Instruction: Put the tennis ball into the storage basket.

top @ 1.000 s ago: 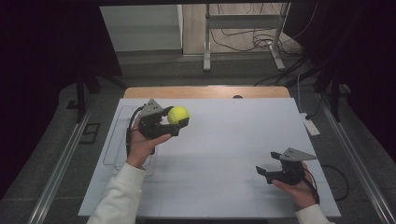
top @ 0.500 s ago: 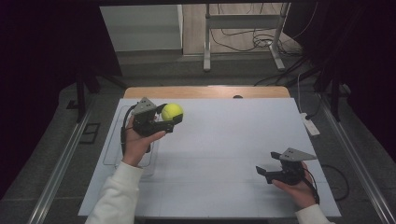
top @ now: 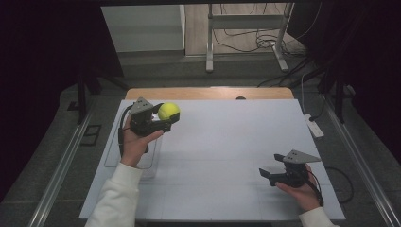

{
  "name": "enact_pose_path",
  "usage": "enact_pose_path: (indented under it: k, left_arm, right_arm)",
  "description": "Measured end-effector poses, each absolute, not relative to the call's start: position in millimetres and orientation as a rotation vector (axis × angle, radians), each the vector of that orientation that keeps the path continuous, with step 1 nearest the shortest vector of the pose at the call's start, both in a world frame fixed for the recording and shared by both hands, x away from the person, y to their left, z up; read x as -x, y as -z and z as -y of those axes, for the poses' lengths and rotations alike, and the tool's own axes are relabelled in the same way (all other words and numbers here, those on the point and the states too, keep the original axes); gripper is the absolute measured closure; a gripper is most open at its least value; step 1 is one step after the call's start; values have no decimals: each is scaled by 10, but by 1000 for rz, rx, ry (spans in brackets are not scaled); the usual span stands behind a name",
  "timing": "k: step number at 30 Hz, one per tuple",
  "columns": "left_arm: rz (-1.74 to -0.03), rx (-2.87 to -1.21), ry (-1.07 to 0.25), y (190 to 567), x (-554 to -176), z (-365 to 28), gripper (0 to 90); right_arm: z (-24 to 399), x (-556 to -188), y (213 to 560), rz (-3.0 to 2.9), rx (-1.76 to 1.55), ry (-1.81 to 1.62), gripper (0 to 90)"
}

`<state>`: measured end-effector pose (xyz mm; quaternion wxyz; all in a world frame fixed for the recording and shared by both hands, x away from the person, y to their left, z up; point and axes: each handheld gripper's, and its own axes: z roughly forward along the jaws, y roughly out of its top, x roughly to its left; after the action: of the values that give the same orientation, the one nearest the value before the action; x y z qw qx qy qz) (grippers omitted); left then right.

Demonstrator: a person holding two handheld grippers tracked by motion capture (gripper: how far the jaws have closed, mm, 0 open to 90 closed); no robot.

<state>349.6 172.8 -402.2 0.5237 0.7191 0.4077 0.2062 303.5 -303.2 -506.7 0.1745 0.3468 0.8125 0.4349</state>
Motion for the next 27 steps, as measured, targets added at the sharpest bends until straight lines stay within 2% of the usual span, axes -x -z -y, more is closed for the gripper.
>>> enact_pose_path:
  k: [27]
  left_arm:
    - [-1051,-1688,-542,4067,-3572,-1951,266]
  right_arm:
    - [3025,-3025,5060,-2299,-980,-1243,136]
